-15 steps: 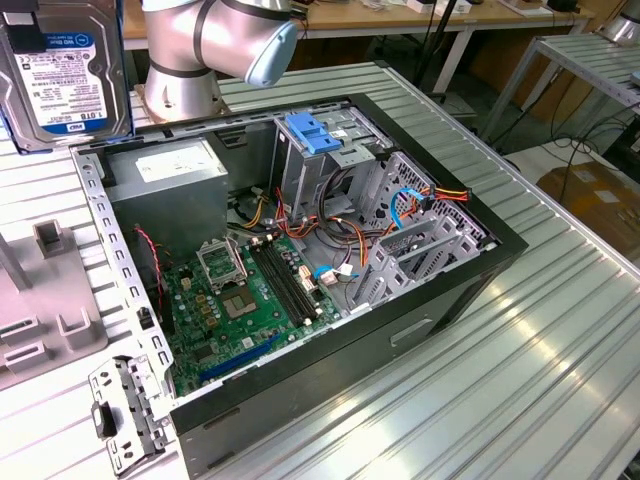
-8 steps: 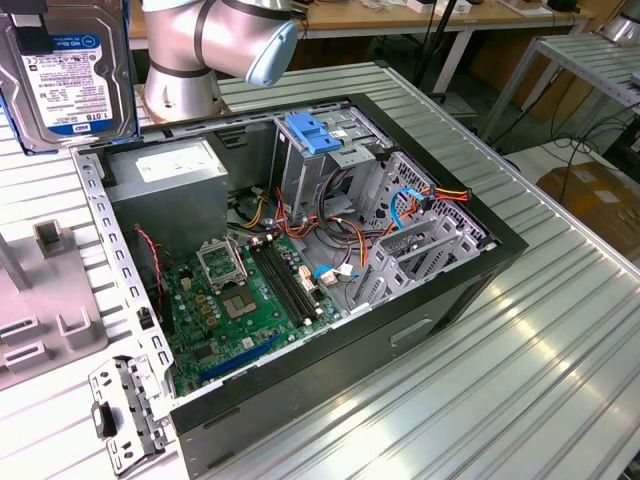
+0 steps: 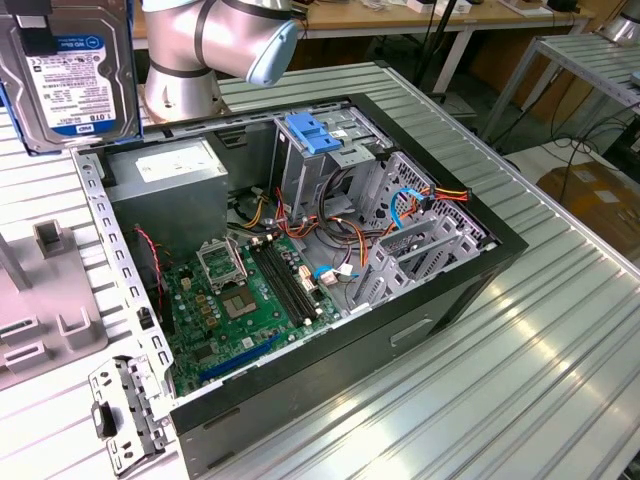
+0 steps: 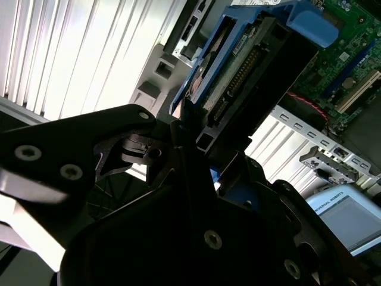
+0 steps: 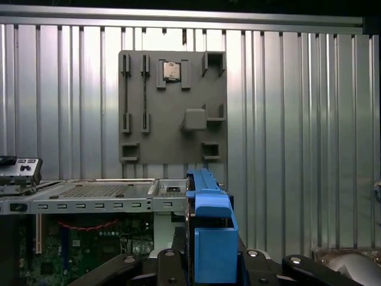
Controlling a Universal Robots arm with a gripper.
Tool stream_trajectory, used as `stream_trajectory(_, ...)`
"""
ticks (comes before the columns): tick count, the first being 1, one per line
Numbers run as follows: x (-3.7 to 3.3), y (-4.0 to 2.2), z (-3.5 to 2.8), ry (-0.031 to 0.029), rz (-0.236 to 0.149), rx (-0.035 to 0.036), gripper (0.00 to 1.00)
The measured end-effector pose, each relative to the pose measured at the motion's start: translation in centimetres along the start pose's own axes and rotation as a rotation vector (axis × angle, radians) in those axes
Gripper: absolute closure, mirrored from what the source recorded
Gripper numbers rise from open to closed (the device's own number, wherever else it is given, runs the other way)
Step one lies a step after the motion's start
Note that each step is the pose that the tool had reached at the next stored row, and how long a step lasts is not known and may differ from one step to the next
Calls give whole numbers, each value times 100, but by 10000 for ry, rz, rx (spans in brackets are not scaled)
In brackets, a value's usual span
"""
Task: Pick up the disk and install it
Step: 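Pick up the disk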
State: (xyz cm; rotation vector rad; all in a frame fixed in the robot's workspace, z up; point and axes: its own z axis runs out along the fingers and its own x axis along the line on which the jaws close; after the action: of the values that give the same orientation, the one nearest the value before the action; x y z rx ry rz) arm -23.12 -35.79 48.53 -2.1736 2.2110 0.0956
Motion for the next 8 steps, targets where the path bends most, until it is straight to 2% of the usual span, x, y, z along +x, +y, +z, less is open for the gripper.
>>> stream_trajectory(8,20,-30,2,-1,-1,2,63)
